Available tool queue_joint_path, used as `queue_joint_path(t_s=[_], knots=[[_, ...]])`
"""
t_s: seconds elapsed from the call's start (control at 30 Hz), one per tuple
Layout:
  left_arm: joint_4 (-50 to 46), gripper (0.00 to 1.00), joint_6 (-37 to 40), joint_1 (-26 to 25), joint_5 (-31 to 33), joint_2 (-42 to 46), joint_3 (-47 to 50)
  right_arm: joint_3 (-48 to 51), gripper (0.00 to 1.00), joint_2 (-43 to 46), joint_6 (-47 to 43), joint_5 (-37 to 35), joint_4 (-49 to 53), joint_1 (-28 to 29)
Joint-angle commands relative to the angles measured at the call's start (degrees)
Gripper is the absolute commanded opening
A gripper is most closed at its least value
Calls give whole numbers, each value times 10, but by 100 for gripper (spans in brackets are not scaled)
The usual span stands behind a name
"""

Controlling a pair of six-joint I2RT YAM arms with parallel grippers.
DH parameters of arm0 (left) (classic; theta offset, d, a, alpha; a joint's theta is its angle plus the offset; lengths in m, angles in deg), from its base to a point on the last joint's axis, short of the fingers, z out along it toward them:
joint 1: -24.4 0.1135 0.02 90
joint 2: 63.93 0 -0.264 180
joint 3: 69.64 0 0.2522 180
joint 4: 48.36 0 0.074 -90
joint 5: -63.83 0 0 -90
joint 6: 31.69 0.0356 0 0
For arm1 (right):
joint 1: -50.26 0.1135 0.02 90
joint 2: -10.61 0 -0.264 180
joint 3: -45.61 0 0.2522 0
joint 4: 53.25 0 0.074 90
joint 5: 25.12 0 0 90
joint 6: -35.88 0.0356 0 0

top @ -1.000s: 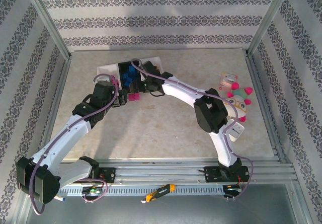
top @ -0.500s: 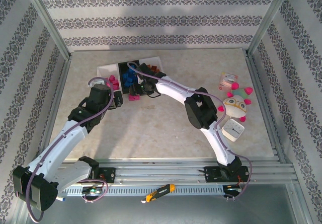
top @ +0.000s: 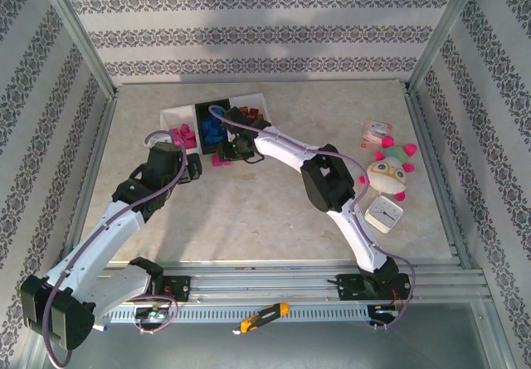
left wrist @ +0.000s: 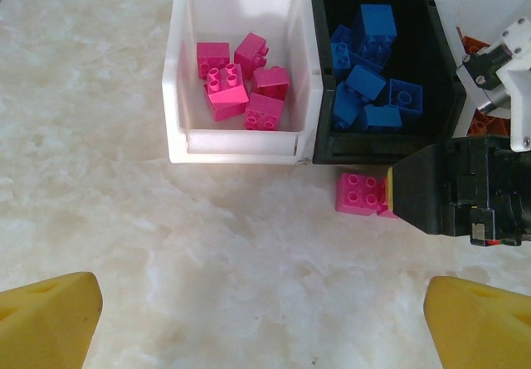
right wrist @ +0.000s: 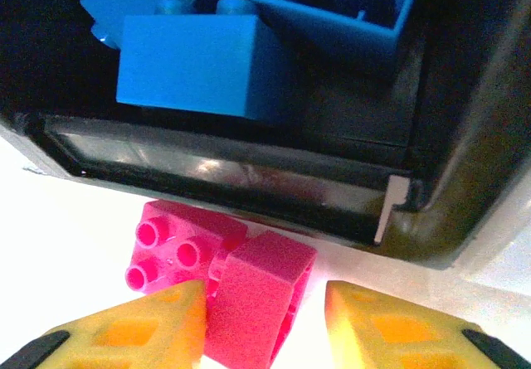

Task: Sort the legos into containers by color
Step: Pick up the lego from the center of the table.

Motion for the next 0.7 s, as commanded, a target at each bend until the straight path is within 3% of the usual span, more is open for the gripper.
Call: queue_joint_path(t_s=[0.0,0.2,0.3,0.37,0.67], knots=[[-6,99,-14,6,0,10,7,24,37,22,9,-28,31,-1],[-5,99,-16,6,-3,12,9,17,36,41,7,-32,32,4],[-7,99,-18,6,-3,15,12,16,50,43,7,-35,22,11],[-8,99,-19,6,-3,18,14,10,54,35,10,-34,21,11],[-13,99,-18,6,0,27,21,-18,51,-13,14,-22,39,10]])
